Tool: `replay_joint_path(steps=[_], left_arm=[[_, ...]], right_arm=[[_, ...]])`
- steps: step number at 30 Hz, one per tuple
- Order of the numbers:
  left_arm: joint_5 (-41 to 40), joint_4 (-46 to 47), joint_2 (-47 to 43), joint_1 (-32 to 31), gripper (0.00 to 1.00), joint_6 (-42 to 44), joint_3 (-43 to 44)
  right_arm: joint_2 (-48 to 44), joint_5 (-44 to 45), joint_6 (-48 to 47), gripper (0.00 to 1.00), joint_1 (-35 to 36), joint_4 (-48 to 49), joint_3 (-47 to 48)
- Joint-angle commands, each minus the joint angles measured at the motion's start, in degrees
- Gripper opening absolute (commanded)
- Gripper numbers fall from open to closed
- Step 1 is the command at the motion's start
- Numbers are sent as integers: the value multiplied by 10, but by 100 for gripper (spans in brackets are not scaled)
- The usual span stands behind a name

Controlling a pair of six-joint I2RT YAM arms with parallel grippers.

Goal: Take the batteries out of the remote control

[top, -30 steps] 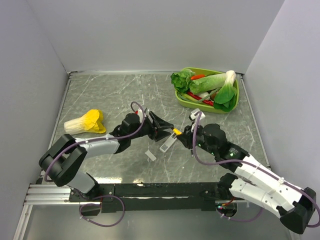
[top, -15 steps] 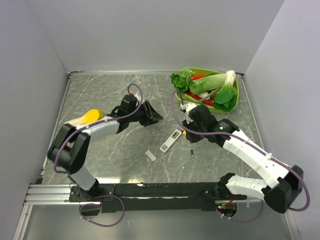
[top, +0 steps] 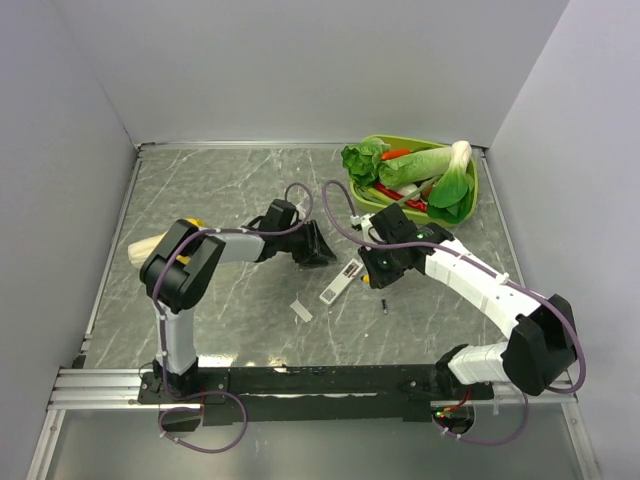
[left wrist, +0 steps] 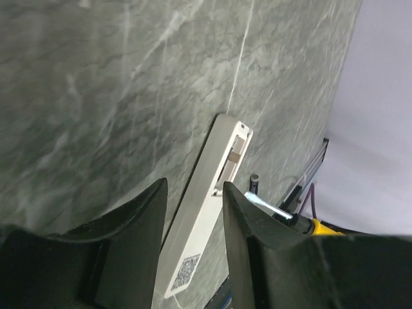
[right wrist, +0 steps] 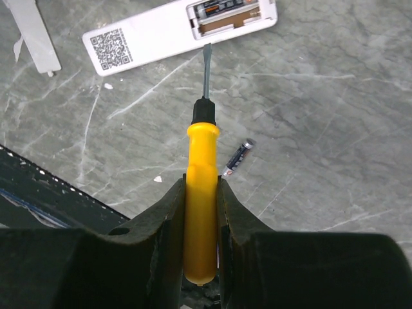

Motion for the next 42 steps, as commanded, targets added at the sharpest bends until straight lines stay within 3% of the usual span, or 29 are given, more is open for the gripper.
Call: replay_joint_path(steps=[1, 14, 42], left_arm=[[45, 36, 27, -10, 44, 28, 33], [69, 35, 93, -11, 38, 29, 85], [80, 22, 110, -29, 34, 67, 103]], right_arm=[[8, -27, -37, 0, -3, -1, 23], [34, 9, -82, 0, -3, 22, 34], [81, 4, -66, 0, -15, 8, 66]])
